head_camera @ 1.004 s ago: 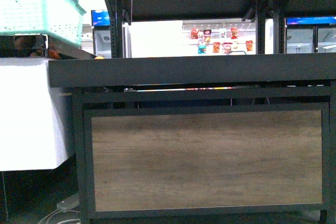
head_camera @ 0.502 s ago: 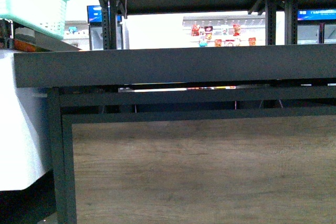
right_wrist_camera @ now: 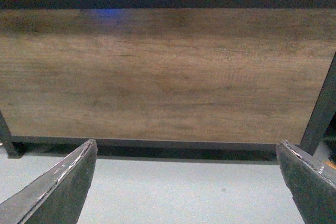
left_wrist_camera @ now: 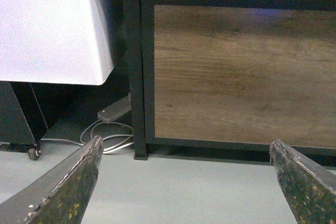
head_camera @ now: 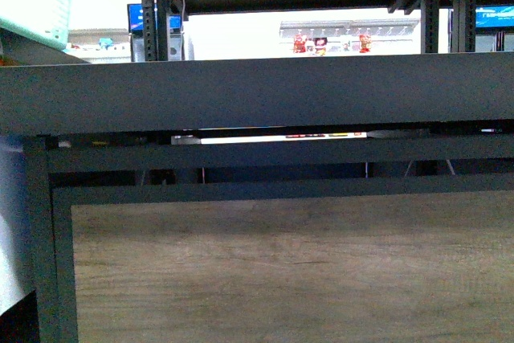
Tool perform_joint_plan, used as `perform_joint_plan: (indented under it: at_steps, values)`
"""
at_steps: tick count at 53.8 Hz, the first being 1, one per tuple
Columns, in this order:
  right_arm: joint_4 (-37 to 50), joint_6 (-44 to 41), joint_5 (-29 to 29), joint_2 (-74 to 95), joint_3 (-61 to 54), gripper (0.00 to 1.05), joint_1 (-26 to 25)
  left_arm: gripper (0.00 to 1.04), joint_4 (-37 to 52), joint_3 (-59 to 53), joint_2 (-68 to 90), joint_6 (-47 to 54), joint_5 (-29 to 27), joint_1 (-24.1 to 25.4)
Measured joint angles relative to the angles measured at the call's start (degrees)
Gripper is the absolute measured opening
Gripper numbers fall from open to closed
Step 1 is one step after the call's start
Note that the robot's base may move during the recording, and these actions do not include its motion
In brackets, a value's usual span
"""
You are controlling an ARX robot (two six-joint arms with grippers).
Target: Pick lemon from shelf
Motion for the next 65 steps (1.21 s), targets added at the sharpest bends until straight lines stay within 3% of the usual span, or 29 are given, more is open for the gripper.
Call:
perform_joint_plan:
  at_steps: [65]
  values:
    - [0.0, 0.0, 0.0, 0.1, 0.0, 1.02, 0.0, 0.97, 0.0, 0.0, 0.0, 0.0, 0.0, 0.0]
